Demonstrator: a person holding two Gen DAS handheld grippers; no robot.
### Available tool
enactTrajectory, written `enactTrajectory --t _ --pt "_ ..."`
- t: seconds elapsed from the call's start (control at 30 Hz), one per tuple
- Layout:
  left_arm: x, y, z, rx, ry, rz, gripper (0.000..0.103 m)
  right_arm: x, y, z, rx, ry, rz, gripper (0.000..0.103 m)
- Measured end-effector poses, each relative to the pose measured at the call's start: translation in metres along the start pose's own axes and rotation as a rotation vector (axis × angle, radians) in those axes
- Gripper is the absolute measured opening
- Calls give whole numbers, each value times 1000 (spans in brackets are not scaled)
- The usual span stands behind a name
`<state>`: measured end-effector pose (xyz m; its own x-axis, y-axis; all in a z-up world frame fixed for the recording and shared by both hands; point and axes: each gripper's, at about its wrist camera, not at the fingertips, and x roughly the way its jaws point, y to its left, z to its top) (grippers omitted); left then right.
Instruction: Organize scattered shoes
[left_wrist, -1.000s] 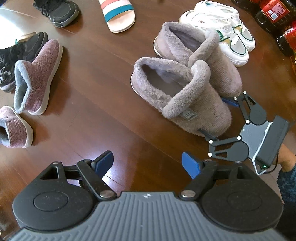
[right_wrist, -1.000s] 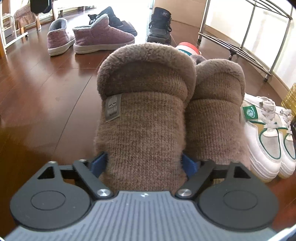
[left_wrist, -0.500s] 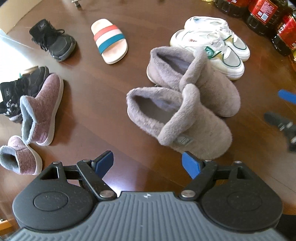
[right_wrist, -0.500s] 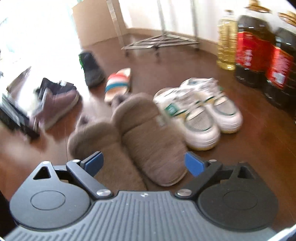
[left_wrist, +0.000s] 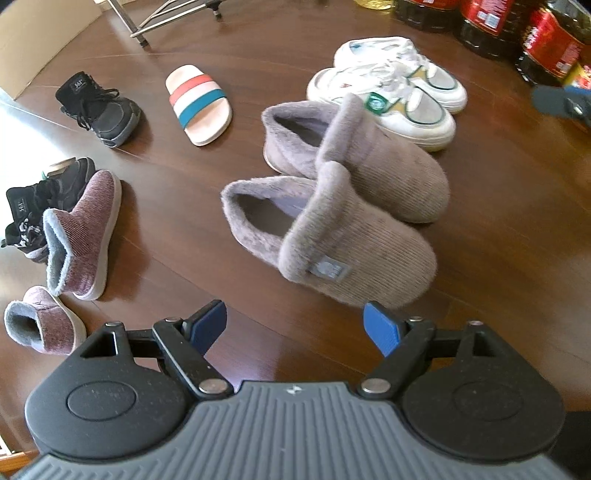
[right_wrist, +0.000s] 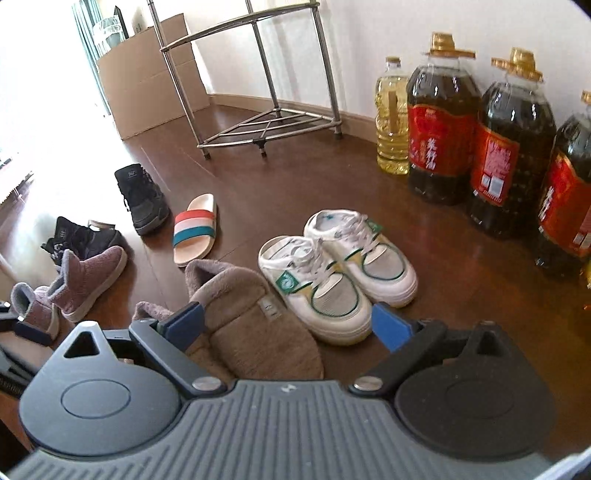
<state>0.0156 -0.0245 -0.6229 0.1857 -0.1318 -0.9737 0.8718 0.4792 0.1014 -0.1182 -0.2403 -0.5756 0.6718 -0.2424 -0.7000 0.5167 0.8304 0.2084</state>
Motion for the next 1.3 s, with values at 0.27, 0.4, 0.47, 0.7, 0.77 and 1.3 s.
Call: enactTrajectory --t 0.27,0.4,0.47,0.7,0.77,1.3 --pt "-15 -11 -18 -1 -3 -68 83 -5 5 1 -12 0 -9 98" --pt "-16 -9 -21 -6 -3 -65 83 -3 8 3 -21 5 -19 98" --pt "-16 -4 -21 -26 -5 -60 83 -3 10 5 -24 5 -20 98" --pt "-16 10 -21 -74 2 -61 83 -1 19 10 -50 7 -25 99" --pt "-19 11 -22 -76 0 -67 83 3 21 10 -53 19 -27 99" --pt "-67 76 -41 -129 -139 -115 89 51 51 3 -86 150 -37 100"
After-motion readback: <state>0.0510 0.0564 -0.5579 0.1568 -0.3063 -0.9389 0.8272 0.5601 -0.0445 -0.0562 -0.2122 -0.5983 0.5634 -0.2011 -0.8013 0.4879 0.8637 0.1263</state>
